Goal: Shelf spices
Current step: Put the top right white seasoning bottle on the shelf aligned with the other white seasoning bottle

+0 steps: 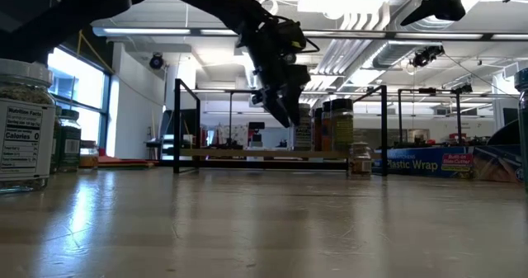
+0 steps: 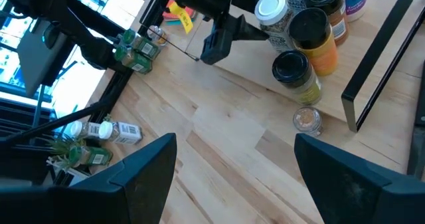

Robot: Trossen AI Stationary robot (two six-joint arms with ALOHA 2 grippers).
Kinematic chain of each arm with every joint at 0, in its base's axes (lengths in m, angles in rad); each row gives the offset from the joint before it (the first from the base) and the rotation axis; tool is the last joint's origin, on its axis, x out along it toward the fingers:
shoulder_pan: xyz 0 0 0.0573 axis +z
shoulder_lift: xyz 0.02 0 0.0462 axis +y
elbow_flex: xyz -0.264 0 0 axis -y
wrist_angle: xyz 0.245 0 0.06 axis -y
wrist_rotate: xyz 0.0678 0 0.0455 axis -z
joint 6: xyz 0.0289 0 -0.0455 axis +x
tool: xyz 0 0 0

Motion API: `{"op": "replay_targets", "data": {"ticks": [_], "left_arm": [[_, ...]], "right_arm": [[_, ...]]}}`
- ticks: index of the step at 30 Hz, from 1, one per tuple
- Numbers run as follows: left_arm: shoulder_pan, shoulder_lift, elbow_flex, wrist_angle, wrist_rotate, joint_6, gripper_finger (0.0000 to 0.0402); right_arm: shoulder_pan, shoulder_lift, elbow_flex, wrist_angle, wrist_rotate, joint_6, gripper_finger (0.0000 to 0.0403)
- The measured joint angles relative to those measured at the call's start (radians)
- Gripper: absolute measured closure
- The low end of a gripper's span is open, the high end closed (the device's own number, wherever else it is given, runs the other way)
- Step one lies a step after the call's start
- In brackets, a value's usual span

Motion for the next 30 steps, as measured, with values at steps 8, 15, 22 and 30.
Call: {"op": "replay_targets", "data": {"ticks": [8,15,22,30], "left_arm": [[0.007,0.0,0.0,0.032,0.002,-0.058,0.0213],[0.007,0.0,0.0,0.049,0.0,-0.12,0.0213],[0.008,0.0,0.0,0.049,-0.012,-0.16,0.0213],[0.009,0.0,0.0,0.049,-0.027,-0.198,0.0213]], "right_arm": [[0.0,0.0,0.0,0.0,0.0,0.0,0.0102],[0.0,0.0,0.0,0.0,0.0,0.0,0.0102],[0.0,0.0,0.0,0.0,0.0,0.0,0.0102],[0.0,0.0,0.0,0.0,0.0,0.0,0.0102]]}}
